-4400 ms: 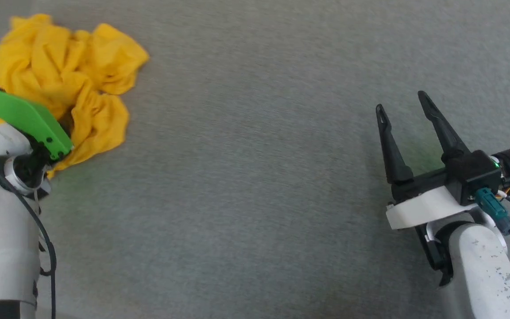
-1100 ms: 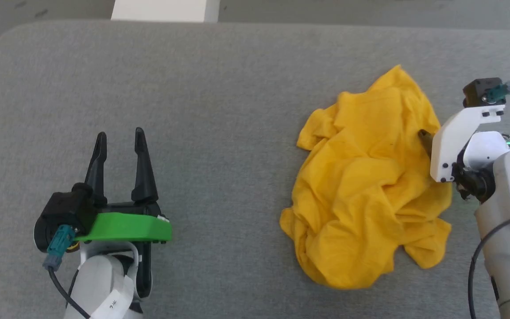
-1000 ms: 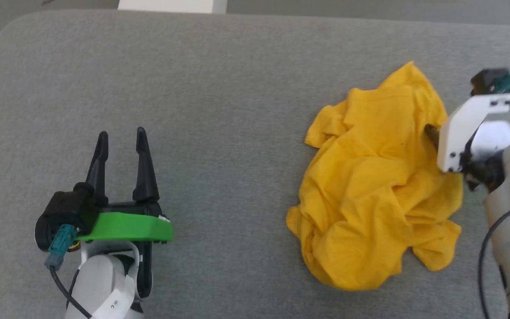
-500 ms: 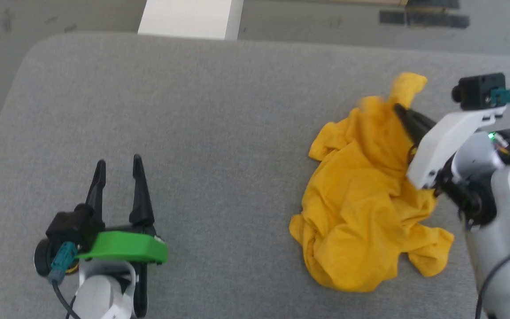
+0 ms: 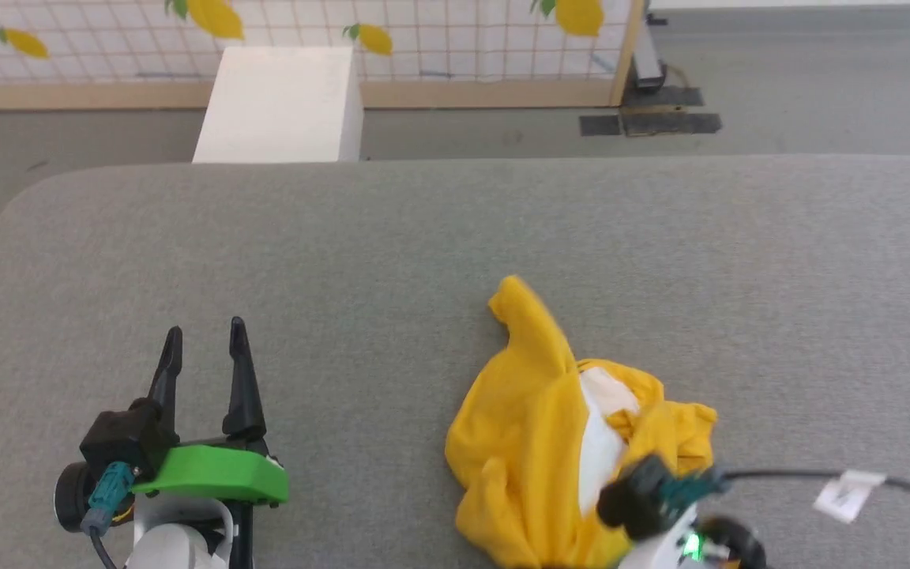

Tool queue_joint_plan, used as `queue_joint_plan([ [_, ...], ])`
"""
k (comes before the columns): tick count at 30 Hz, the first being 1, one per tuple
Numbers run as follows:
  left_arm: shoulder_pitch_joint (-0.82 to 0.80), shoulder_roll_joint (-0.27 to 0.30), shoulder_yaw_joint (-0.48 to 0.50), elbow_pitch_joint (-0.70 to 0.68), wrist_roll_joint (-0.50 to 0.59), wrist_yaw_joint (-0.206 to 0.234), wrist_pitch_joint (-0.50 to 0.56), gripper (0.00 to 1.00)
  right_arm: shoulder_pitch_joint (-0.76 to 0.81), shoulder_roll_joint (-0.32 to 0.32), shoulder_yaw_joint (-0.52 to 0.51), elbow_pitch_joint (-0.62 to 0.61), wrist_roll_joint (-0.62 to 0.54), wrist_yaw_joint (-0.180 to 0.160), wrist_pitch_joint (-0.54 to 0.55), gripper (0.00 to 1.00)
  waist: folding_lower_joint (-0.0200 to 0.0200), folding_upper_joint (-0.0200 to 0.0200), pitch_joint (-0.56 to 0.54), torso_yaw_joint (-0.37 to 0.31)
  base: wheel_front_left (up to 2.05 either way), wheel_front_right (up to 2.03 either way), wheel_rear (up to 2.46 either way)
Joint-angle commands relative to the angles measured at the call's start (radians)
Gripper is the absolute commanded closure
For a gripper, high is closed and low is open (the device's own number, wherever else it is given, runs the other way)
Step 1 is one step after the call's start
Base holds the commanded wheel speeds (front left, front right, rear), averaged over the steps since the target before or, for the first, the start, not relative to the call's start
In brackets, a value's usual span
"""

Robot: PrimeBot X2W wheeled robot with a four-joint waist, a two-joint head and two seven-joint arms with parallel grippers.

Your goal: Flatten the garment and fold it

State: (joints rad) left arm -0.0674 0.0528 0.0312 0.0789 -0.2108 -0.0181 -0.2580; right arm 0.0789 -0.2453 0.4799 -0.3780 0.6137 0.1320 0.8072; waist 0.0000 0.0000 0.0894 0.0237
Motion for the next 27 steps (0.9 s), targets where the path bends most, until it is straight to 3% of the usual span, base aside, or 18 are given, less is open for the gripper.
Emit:
queue_joint_plan([
  [1, 0.013, -0.003, 0.001, 0.006, 0.008, -0.01, -0.004, 0.0, 0.022, 0.006, 0.005, 0.024, -0.022, -0.001, 0.004, 1.0, 0.0, 0.0, -0.019, -0.018, 0.0, 0.0, 0.0],
  [2, 0.013, -0.003, -0.001, 0.009, 0.007, -0.011, -0.004, 0.0, 0.036, 0.015, 0.002, 0.042, -0.037, -0.001, 0.001, 1.0, 0.0, 0.0, -0.02, -0.018, 0.0, 0.0, 0.0],
  [4, 0.013, -0.003, -0.008, 0.015, 0.006, -0.013, -0.004, 0.0, 0.05, 0.033, -0.011, 0.069, -0.082, -0.001, -0.026, 0.16, 0.0, 0.0, -0.02, -0.017, 0.0, 0.0, 0.0],
  [5, 0.014, -0.003, -0.012, 0.018, 0.005, -0.013, -0.004, 0.0, 0.054, 0.045, -0.023, 0.08, -0.104, -0.001, -0.047, 0.0, 0.0, 0.0, -0.021, -0.016, 0.0, 0.0, 0.0],
  [10, 0.021, -0.003, -0.031, 0.033, 0.003, -0.018, -0.004, 0.0, 0.035, 0.118, -0.13, 0.06, -0.165, -0.001, -0.226, 0.0, 0.0, 0.0, -0.022, -0.019, 0.0, 0.0, 0.0],
  [16, -0.009, -0.003, -0.097, 0.068, -0.016, -0.033, -0.004, 0.0, -0.001, 0.172, -0.363, 0.07, -0.346, -0.001, -0.492, 0.0, 0.0, 0.0, -0.015, -0.029, 0.0, 0.0, 0.0],
  [22, -0.13, -0.003, -0.277, 0.135, -0.052, -0.047, 0.05, 0.0, -0.011, 0.193, -0.498, 0.15, -0.459, -0.001, -0.591, 0.0, 0.0, 0.0, 0.011, -0.055, 0.0, 0.0, 0.0],
  [27, -0.281, -0.003, -0.448, 0.186, -0.126, -0.05, 0.181, 0.0, -0.034, 0.195, -0.529, 0.207, -0.445, -0.001, -0.635, 0.0, 0.0, 0.0, 0.057, -0.086, 0.0, 0.0, 0.0],
])
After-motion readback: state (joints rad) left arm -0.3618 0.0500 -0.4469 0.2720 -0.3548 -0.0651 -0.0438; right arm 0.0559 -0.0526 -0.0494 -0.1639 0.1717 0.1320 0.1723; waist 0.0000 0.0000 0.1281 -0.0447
